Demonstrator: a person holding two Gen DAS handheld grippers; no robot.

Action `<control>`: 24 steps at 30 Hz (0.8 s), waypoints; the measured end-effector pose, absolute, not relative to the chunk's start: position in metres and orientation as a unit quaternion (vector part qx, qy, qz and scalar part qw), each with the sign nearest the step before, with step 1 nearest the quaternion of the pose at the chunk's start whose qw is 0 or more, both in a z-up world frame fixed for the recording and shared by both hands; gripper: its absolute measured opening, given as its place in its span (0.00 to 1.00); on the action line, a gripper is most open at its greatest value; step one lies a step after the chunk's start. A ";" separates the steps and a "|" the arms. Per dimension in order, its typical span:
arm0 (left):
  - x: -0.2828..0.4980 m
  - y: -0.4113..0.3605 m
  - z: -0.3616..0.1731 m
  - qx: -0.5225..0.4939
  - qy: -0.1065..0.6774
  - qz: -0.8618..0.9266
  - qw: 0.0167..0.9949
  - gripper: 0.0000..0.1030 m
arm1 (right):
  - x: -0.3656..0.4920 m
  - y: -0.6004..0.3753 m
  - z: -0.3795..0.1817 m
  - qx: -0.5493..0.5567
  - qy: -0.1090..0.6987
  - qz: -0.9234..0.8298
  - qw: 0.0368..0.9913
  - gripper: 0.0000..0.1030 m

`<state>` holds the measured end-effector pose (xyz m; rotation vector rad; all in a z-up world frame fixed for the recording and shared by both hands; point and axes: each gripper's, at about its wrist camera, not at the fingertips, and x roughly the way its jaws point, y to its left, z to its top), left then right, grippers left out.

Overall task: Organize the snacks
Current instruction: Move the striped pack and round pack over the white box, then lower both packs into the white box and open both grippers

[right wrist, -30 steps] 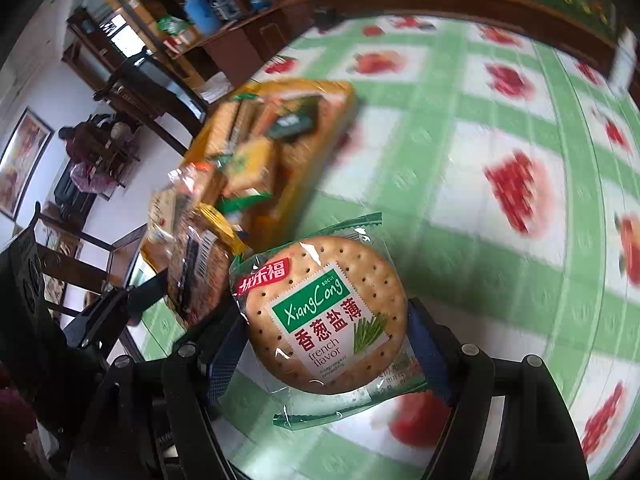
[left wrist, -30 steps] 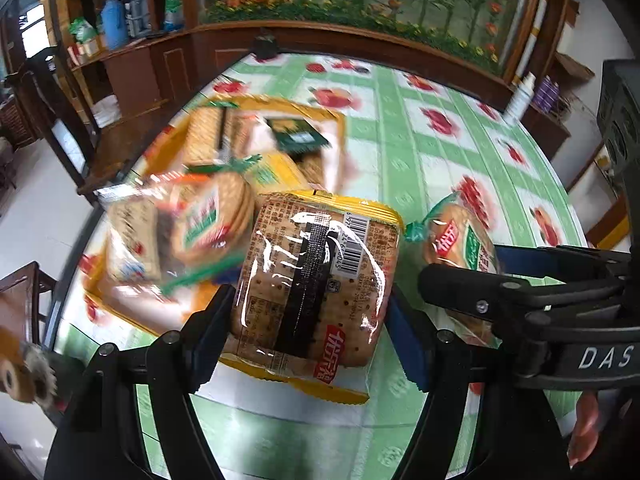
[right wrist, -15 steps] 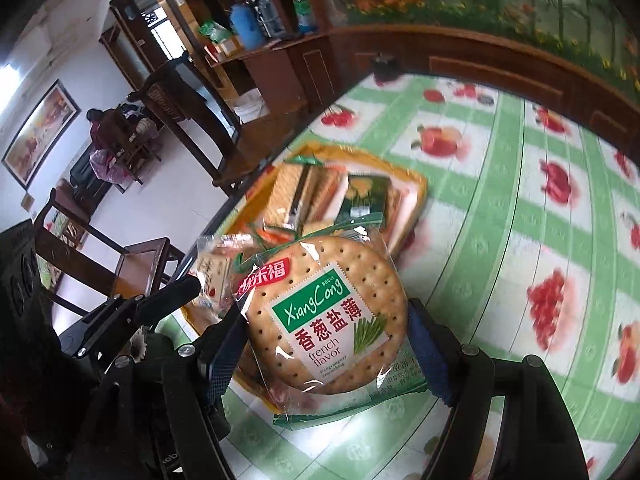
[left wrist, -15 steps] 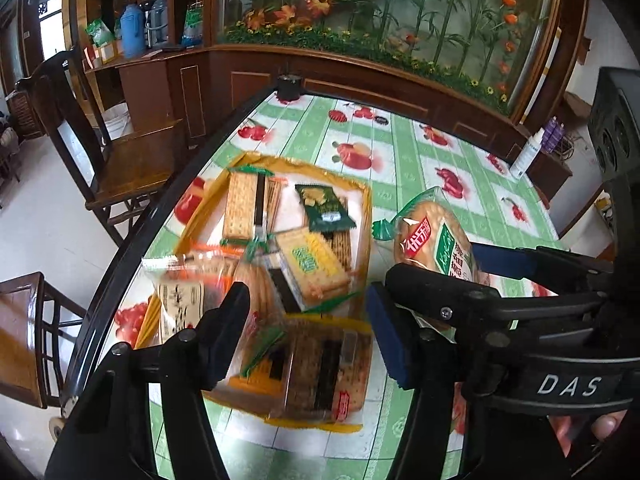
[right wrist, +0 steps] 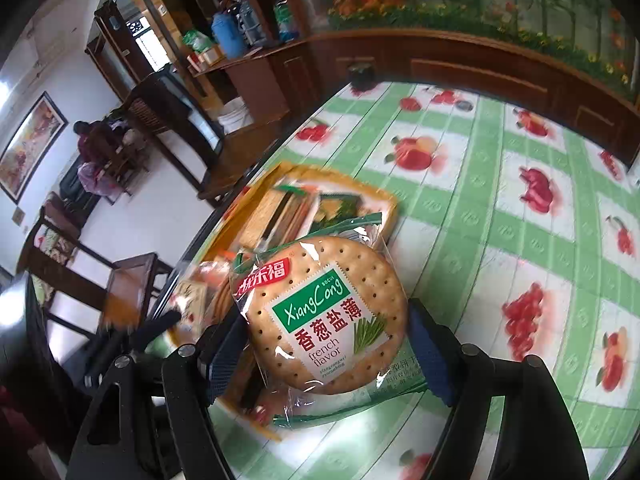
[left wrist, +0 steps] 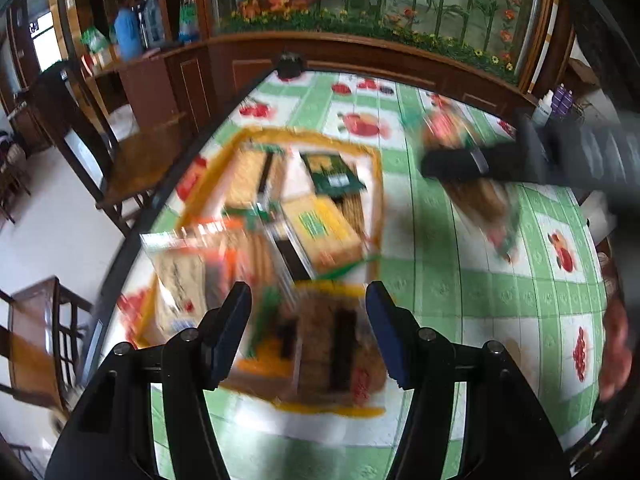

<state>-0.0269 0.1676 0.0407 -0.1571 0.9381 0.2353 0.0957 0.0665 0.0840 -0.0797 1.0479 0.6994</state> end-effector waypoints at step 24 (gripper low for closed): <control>0.018 0.245 0.024 -0.091 0.462 0.211 0.857 0.57 | 0.135 0.179 0.014 -0.089 0.513 0.336 0.785 0.76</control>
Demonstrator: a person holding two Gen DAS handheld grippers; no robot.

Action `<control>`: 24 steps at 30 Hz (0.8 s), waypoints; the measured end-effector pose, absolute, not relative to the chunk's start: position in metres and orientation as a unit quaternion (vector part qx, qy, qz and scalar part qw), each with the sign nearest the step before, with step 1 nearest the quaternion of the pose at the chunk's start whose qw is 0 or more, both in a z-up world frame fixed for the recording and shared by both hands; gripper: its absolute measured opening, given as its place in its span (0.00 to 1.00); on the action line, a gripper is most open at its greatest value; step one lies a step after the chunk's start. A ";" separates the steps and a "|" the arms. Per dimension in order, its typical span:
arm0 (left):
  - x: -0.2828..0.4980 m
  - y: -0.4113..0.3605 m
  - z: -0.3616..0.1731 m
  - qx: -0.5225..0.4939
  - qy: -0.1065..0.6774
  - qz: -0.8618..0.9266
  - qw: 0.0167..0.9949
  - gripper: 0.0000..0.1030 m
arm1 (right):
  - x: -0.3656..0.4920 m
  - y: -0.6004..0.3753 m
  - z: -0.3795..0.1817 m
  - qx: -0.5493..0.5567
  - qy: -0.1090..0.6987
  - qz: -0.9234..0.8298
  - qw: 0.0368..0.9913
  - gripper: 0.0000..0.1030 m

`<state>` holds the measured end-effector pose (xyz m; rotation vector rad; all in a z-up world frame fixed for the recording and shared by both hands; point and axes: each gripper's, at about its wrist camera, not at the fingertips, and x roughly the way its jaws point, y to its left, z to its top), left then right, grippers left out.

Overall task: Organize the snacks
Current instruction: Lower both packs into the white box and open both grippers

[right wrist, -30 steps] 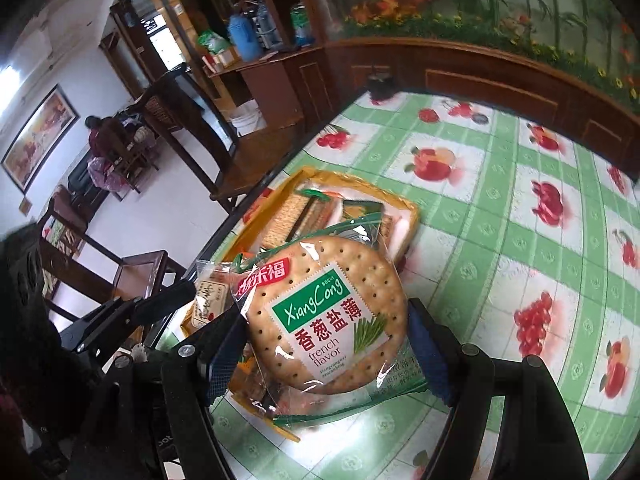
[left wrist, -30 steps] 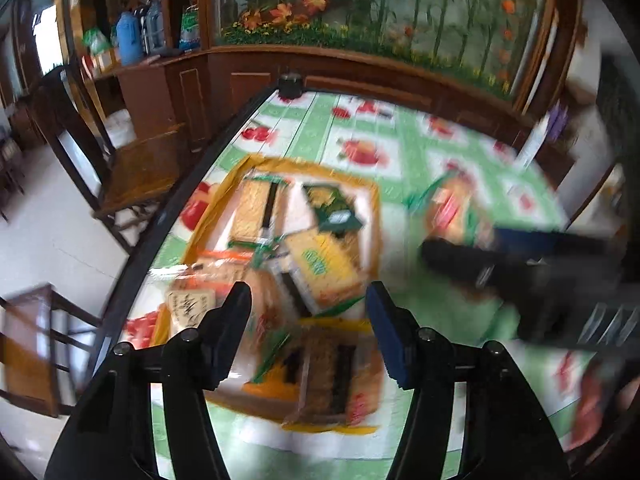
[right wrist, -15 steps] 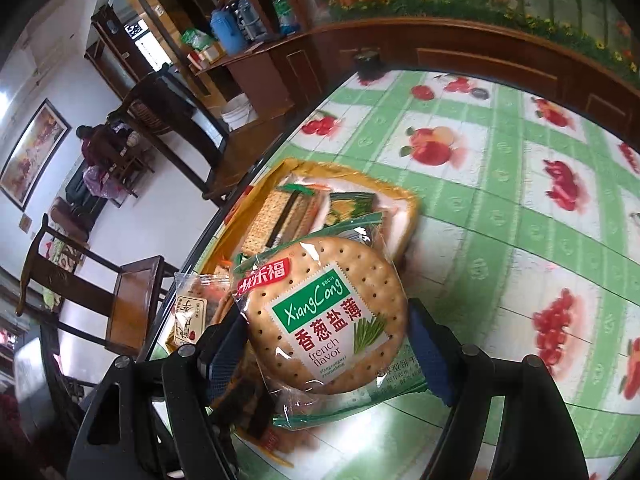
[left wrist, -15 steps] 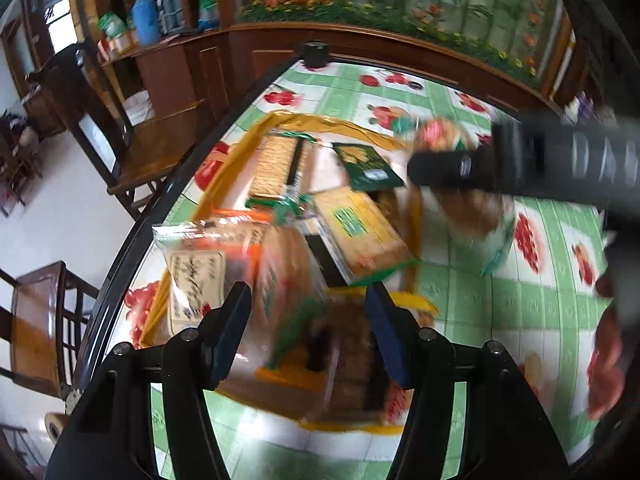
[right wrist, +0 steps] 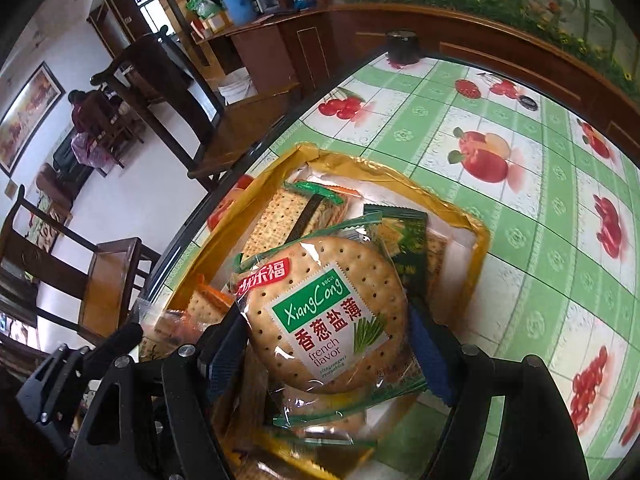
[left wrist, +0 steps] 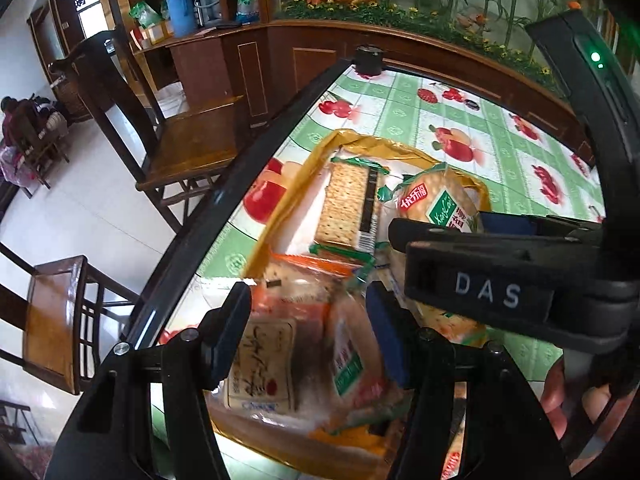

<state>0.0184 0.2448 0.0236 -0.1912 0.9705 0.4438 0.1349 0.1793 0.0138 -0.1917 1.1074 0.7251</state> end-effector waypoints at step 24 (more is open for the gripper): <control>0.005 0.255 0.021 -0.107 0.445 0.261 0.850 0.58 | 0.095 0.140 0.043 -0.056 0.461 0.331 0.821 0.86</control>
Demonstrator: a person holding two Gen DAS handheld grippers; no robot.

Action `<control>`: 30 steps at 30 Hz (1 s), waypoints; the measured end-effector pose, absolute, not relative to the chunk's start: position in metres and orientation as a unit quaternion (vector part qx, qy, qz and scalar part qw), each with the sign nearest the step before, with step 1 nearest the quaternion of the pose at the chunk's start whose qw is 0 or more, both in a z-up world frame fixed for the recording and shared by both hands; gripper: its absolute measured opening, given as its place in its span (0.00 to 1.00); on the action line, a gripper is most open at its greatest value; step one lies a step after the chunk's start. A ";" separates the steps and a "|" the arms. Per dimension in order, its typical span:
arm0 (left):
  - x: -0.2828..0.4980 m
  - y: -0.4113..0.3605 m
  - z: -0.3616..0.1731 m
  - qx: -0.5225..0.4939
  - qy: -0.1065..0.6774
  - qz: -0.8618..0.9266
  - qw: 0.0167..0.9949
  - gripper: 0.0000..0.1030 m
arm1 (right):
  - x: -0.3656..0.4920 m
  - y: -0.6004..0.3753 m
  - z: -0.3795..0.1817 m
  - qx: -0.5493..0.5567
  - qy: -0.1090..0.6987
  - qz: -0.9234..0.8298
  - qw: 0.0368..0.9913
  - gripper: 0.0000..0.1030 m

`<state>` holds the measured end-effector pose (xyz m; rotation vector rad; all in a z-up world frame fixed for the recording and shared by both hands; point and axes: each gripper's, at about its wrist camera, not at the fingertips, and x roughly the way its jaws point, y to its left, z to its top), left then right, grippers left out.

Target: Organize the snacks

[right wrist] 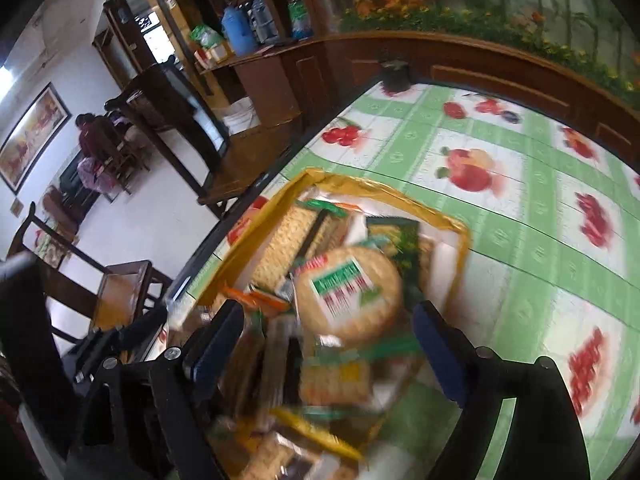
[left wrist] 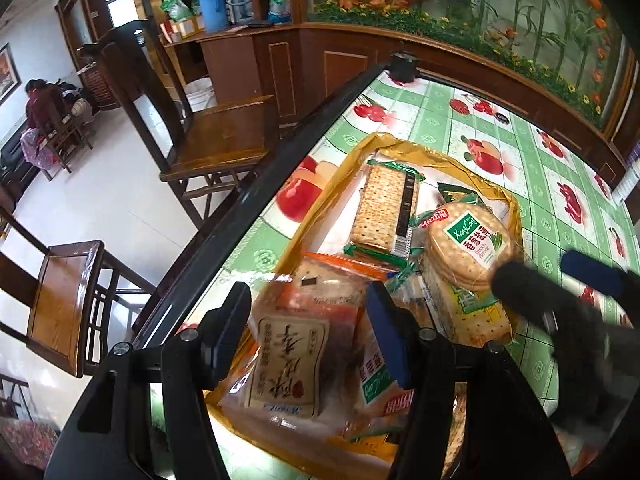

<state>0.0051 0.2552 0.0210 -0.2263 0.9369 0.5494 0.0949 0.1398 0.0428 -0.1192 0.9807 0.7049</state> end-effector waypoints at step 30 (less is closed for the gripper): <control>-0.066 0.200 0.035 -0.108 0.403 0.265 0.869 0.69 | -0.029 0.030 0.020 -0.161 0.424 0.295 0.841 0.98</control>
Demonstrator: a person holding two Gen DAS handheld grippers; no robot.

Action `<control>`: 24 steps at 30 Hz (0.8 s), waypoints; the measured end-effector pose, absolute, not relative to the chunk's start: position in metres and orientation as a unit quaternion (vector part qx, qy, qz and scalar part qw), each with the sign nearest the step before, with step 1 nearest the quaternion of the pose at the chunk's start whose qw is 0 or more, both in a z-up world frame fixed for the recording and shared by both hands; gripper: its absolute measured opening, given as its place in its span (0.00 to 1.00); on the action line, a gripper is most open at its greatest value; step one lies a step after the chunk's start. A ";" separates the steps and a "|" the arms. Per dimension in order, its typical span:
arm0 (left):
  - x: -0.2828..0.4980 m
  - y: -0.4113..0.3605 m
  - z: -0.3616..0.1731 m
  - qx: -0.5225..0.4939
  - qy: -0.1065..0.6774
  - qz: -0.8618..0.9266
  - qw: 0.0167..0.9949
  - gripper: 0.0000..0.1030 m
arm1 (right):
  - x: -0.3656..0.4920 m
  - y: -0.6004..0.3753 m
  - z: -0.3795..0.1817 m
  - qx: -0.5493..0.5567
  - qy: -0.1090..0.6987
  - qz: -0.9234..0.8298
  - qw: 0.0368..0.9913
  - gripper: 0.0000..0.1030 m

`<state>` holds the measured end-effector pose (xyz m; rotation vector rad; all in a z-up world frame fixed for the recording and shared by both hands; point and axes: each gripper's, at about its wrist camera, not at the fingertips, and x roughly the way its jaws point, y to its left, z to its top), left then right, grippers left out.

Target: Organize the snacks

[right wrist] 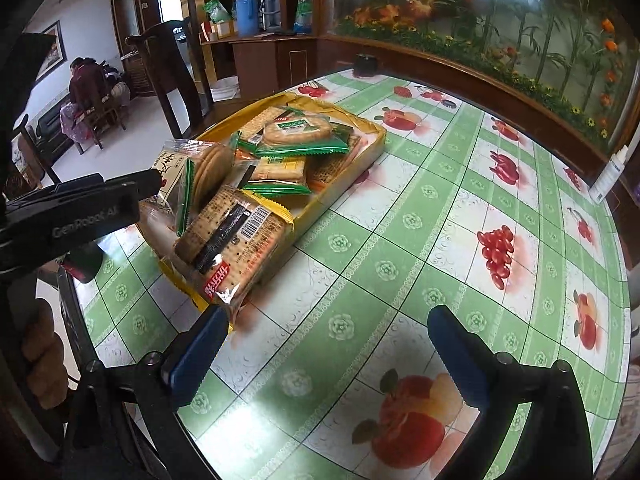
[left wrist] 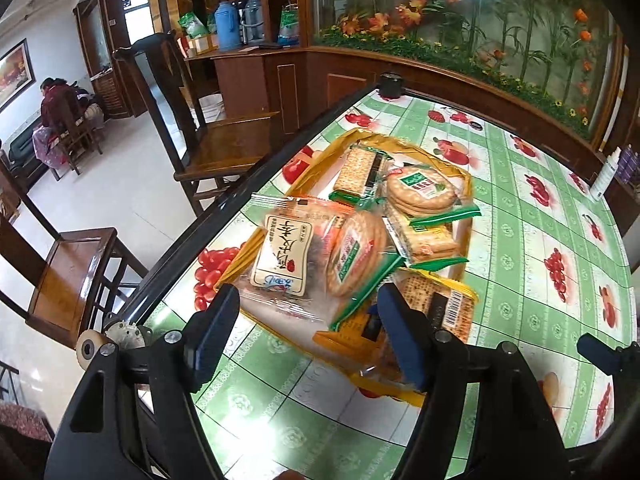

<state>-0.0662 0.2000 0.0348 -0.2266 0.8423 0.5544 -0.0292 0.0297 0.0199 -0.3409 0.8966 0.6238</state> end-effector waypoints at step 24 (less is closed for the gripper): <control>-0.071 0.204 0.035 -0.113 0.400 0.253 0.874 0.77 | -0.020 0.044 0.025 -0.155 0.422 0.300 0.841 0.98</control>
